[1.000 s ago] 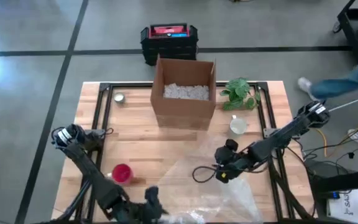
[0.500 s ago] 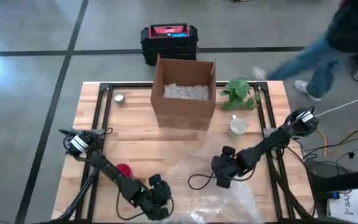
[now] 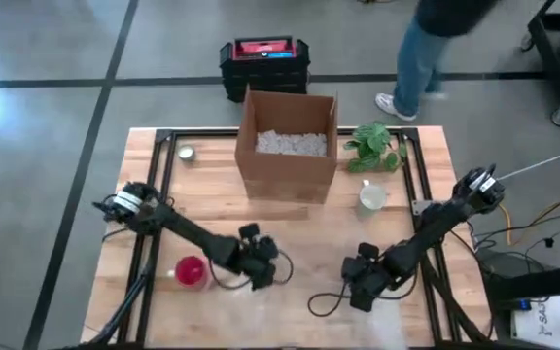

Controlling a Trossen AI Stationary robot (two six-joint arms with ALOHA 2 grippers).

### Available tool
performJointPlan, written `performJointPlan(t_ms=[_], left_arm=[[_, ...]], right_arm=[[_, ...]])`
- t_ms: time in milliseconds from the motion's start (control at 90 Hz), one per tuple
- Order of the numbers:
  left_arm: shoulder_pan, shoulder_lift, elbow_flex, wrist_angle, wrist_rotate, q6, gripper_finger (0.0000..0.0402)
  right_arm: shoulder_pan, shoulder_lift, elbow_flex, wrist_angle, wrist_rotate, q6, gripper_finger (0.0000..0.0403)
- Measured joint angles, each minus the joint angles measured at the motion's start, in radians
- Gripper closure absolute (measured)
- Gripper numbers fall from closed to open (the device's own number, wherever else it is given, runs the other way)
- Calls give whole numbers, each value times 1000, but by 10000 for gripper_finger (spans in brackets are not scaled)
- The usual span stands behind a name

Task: Wrap mug
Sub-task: Prepare the bubble wrap, then wrap the white mug with bubble wrap

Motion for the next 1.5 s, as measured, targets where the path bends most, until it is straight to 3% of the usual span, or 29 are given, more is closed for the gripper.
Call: performJointPlan(t_ms=[122,244,444,622,811,956,1067,1156,1322,1500], left_arm=[[-5,-69,39,-7,20,20,381],[-35,-127,55,18,51,22,380],[-67,-147,29,29,52,20,380],[-67,-124,5,45,52,15,380],[-72,-122,-29,108,53,-3,380],[-83,-122,-45,109,80,-37,380],[-96,-122,-47,112,84,-42,380],[-102,-122,-47,124,84,-40,380],[-105,-122,-47,136,84,-38,380],[-108,-122,-48,136,84,-35,380]], right_arm=[[-4,-104,76,-148,19,-50,217],[-22,-218,152,-362,109,-56,212],[-131,-390,215,-696,253,-19,161],[-289,-512,75,-689,250,-100,114],[-486,-534,-82,-496,150,-304,112],[-620,-479,-134,-441,140,-449,139],[-698,-428,-147,-411,45,-536,185],[-733,-386,-150,-365,-37,-603,241],[-740,-357,-131,-385,-49,-675,379],[-708,-389,23,-544,-40,-634,389]])
